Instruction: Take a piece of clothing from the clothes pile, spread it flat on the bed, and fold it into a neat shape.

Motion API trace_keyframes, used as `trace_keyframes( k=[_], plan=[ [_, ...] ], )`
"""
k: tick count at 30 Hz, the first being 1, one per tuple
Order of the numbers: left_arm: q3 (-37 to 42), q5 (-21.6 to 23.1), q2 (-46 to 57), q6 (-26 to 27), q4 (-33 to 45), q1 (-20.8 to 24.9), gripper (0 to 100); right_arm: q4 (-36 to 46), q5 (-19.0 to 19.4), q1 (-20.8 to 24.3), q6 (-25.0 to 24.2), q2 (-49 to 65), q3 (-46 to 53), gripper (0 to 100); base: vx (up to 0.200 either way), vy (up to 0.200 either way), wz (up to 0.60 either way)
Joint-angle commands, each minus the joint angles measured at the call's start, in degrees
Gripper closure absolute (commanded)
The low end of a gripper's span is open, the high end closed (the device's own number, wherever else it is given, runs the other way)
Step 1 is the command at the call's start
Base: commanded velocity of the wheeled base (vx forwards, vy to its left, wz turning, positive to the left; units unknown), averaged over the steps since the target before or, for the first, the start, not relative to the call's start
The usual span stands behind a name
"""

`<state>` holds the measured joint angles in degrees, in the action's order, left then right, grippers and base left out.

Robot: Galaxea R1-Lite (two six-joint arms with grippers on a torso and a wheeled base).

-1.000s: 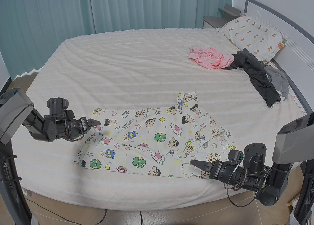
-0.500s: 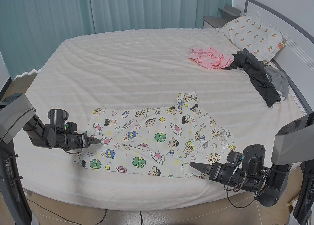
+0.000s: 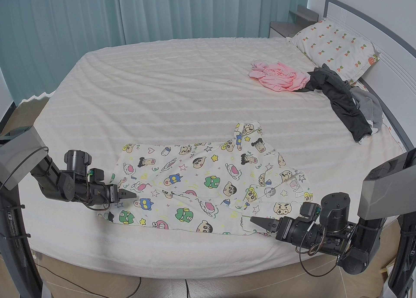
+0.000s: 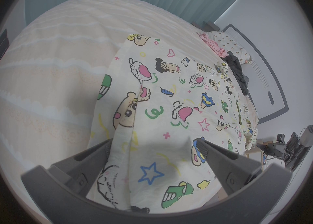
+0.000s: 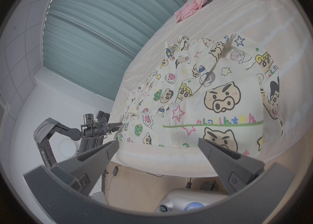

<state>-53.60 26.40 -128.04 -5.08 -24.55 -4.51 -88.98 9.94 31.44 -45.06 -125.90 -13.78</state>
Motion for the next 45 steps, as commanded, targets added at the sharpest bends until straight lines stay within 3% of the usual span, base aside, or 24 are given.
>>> trace_keyframes(
  k=[1, 13, 28, 45],
  plan=[
    [0.43, 0.05, 0.42, -0.01, 0.03, -0.68, 100, -0.76, 0.00, 0.03, -0.03, -0.04, -0.02, 0, 0.000, 0.000, 0.00],
    [0.87, 0.23, 1.74, -0.10, 0.21, -2.61, 100, -0.76, 0.00, 0.03, 0.14, -0.04, -0.02, 0, 0.000, 0.000, 0.00],
    [7.81, 0.05, 7.54, 0.07, 0.73, -3.66, 100, -0.76, 0.00, 0.03, 0.32, -0.04, -0.02, 0, 0.000, 0.000, 0.00],
    [14.49, -0.04, 8.59, 4.03, 0.56, -6.04, 100, -0.85, 0.00, -0.06, 0.32, 0.05, -0.02, 0, 0.000, 0.000, 0.00]
  ],
)
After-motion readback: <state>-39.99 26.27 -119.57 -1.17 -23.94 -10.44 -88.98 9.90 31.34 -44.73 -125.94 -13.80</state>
